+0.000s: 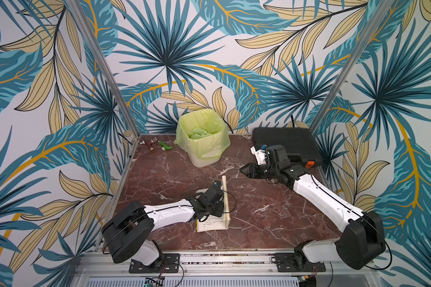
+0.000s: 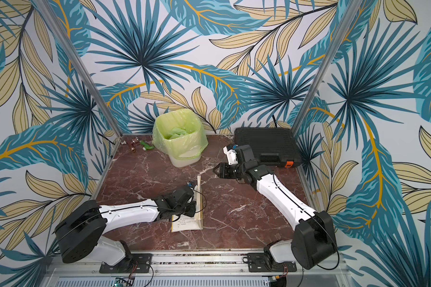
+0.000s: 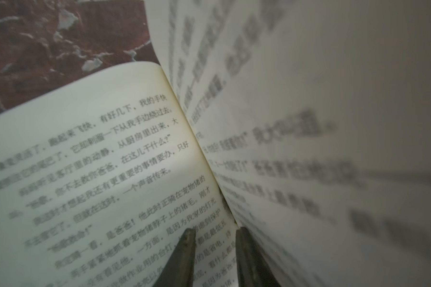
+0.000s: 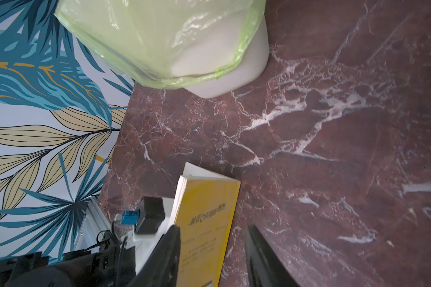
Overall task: Peel off the used sticky note
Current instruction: Tear off the note from the book.
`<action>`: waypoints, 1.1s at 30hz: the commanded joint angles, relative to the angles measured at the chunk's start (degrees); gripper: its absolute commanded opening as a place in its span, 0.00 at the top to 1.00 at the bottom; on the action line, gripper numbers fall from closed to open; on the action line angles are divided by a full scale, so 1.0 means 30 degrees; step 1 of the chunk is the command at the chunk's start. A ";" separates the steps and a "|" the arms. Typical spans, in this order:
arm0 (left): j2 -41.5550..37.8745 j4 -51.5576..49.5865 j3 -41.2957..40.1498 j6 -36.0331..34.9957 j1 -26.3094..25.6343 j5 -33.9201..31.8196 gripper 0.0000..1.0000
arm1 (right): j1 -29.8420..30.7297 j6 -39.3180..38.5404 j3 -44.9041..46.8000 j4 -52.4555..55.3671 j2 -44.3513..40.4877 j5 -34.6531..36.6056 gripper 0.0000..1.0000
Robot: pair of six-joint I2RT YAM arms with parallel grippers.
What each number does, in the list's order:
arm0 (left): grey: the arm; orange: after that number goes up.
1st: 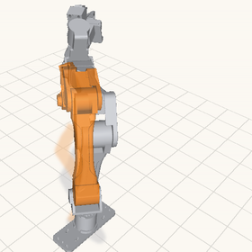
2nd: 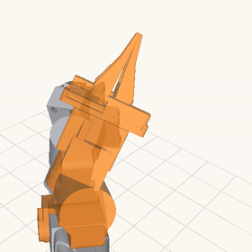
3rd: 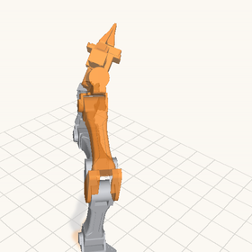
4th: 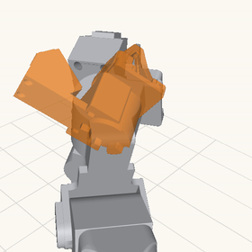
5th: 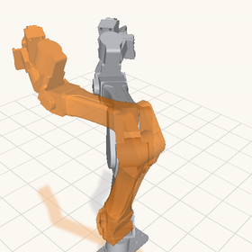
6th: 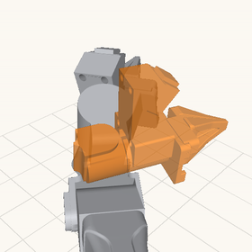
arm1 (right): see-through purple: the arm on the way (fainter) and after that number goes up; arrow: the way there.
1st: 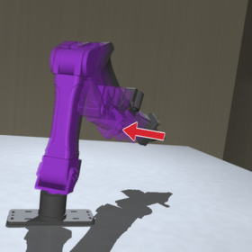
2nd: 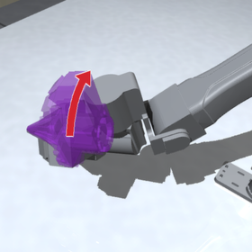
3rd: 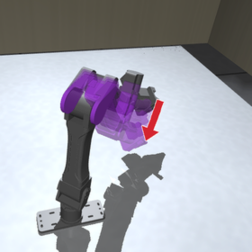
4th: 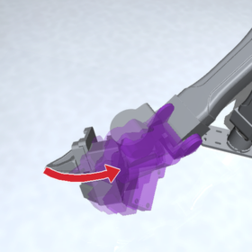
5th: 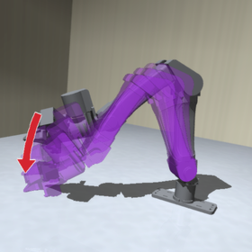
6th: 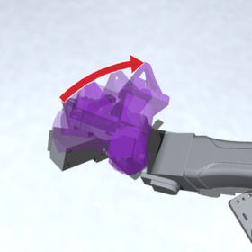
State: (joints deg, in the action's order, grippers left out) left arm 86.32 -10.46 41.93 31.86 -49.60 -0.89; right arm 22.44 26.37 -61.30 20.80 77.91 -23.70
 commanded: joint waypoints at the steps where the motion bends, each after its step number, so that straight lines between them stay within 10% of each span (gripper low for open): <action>1: 0.0356 -0.0141 0.0598 -0.0407 0.0004 0.0054 0.69 | 0.0049 0.0627 0.1432 0.0891 -0.1362 -0.0564 0.54; 22: 0.1566 -0.0446 0.2381 -0.0745 0.0011 0.0524 0.69 | 0.3772 0.2425 0.5200 0.3061 -0.5248 -0.3413 0.38; 33: 0.2226 -0.0536 0.2820 -0.0837 0.0004 0.0731 0.69 | 0.5544 0.4713 0.7417 0.0700 -0.6933 -0.1052 0.40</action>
State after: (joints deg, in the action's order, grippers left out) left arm 91.79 -12.75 48.71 30.15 -49.60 0.30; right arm 36.82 36.58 -40.75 28.56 57.54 -28.95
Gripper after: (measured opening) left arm 0.312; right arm 0.603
